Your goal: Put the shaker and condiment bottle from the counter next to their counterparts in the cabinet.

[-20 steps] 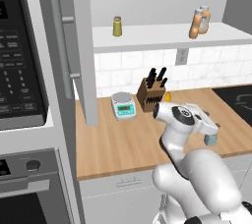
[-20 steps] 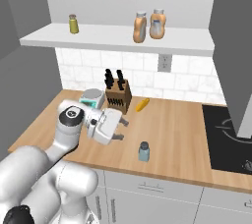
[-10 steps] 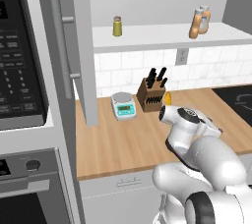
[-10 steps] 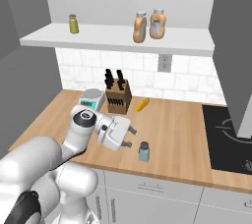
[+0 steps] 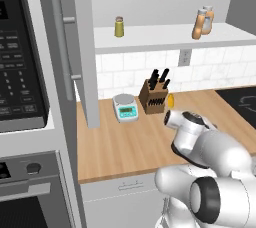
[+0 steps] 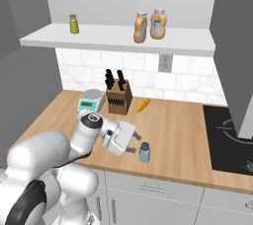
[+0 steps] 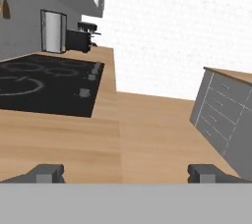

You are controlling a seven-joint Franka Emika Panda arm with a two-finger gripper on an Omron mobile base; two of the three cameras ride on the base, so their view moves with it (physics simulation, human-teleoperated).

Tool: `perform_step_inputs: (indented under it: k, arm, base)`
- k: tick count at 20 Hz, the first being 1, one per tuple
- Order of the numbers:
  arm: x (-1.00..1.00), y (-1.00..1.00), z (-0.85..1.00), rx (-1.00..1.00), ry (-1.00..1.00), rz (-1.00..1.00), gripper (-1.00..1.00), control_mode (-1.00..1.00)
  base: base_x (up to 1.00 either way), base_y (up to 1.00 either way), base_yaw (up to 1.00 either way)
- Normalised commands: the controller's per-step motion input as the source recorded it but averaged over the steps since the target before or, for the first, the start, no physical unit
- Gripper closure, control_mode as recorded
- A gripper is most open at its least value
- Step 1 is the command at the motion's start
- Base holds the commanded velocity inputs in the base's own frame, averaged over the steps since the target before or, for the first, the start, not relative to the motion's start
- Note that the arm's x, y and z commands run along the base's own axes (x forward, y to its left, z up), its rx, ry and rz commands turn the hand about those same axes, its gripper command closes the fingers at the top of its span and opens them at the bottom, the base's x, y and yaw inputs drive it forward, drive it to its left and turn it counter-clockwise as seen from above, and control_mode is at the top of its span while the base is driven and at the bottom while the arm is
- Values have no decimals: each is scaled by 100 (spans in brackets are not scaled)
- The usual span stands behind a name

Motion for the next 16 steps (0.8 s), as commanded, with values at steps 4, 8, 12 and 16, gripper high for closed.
perform_step_inputs:
  k: [4, 8, 12, 16]
  arm:
    - [-3, -21, -24, 1, 0, 0, -100, -100]
    - [0, -19, -21, 0, -2, 0, -100, -100]
    - [0, -4, -11, 1, -4, 0, -100, -100]
    - [0, 7, 3, 0, -11, 4, -100, -100]
  base:
    - [0, 0, 0]
    - [0, 0, 0]
    - [0, 0, 0]
    - [0, 0, 0]
